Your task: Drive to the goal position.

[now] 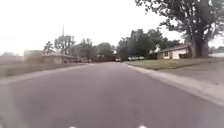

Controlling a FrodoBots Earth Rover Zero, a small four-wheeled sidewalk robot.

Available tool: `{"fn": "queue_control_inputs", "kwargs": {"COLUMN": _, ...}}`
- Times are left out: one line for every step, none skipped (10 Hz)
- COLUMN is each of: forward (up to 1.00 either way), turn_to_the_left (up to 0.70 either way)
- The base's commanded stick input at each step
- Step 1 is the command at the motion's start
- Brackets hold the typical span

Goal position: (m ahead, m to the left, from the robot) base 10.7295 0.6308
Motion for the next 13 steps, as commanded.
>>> {"fn": "queue_control_inputs", "kwargs": {"forward": 1.0, "turn_to_the_left": 0.0}}
{"fn": "queue_control_inputs", "kwargs": {"forward": 1.0, "turn_to_the_left": -0.06}}
{"fn": "queue_control_inputs", "kwargs": {"forward": 1.0, "turn_to_the_left": -0.22}}
{"fn": "queue_control_inputs", "kwargs": {"forward": 1.0, "turn_to_the_left": -0.28}}
{"fn": "queue_control_inputs", "kwargs": {"forward": 1.0, "turn_to_the_left": -0.05}}
{"fn": "queue_control_inputs", "kwargs": {"forward": 1.0, "turn_to_the_left": 0.0}}
{"fn": "queue_control_inputs", "kwargs": {"forward": 1.0, "turn_to_the_left": 0.0}}
{"fn": "queue_control_inputs", "kwargs": {"forward": 1.0, "turn_to_the_left": 0.0}}
{"fn": "queue_control_inputs", "kwargs": {"forward": 1.0, "turn_to_the_left": 0.0}}
{"fn": "queue_control_inputs", "kwargs": {"forward": 1.0, "turn_to_the_left": 0.0}}
{"fn": "queue_control_inputs", "kwargs": {"forward": 1.0, "turn_to_the_left": 0.0}}
{"fn": "queue_control_inputs", "kwargs": {"forward": 1.0, "turn_to_the_left": 0.0}}
{"fn": "queue_control_inputs", "kwargs": {"forward": 1.0, "turn_to_the_left": 0.0}}
